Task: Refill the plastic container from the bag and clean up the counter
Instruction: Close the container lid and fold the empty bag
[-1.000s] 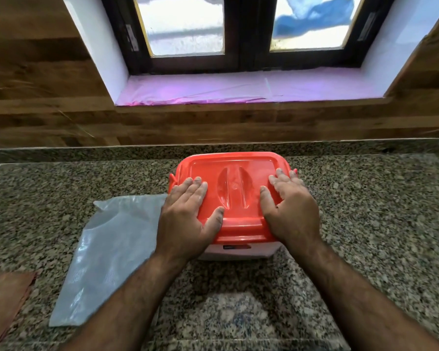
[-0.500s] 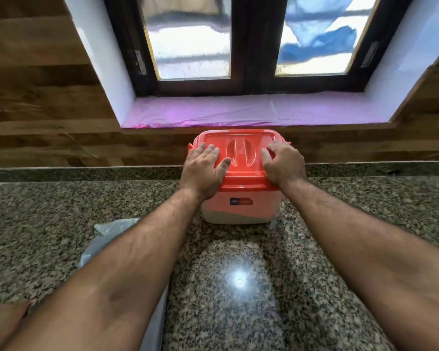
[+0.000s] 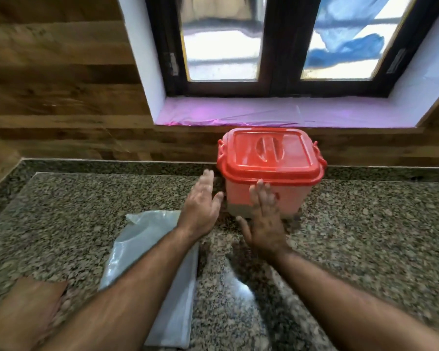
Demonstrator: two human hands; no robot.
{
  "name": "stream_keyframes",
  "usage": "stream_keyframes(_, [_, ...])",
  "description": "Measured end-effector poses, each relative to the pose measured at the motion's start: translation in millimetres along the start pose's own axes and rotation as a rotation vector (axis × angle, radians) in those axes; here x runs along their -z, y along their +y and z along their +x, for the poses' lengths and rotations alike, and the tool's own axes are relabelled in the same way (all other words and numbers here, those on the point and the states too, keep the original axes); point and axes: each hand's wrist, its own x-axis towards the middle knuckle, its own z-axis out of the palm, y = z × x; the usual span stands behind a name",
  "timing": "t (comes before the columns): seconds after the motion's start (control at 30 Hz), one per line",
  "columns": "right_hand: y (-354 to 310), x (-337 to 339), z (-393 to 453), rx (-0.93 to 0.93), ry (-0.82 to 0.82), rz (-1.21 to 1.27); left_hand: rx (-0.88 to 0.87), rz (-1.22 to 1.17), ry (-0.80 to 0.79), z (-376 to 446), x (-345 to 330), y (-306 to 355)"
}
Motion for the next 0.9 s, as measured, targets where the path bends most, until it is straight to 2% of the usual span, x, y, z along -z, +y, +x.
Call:
stream_keyframes(0.07, [-33.5,-35.7,-33.2,-0.065,-0.156,0.053,0.161,-0.047,-0.009,-33.3,12.0,-38.6])
stream_keyframes(0.17, [-79.8,-82.9,-64.1,-0.276,-0.495,0.100,0.431,-0.034,-0.002,-80.4,38.6,-112.8])
stream_keyframes(0.27, [-117.0,-101.6,-68.4,-0.471,-0.705,0.147,0.568,0.066,-0.004,-116.4,68.4,-189.9])
stream_keyframes(0.33, [-133.0,-110.5,-63.4,-0.592,-0.718,0.145,0.621,0.087,-0.038,-129.6,86.4,-225.6])
stream_keyframes(0.5, [-153.4,-133.1,-44.1,-0.883,-0.607,0.223,0.724,-0.061,-0.147,-134.4,99.8,-279.2])
stream_keyframes(0.7, [-161.3,-145.0,-29.9,-0.988,-0.571,0.252,0.739,-0.229,-0.189,-123.3,98.3,-295.9])
stream_keyframes(0.77, [-157.3,-151.9,-31.7,-1.041,-0.531,0.372,0.776,-0.326,-0.184,-121.8,98.4,-298.9])
stream_keyframes(0.9, [-143.4,-153.6,-25.8,-1.067,-0.581,0.619,0.849,-0.528,-0.168,-116.8,97.2,-308.8])
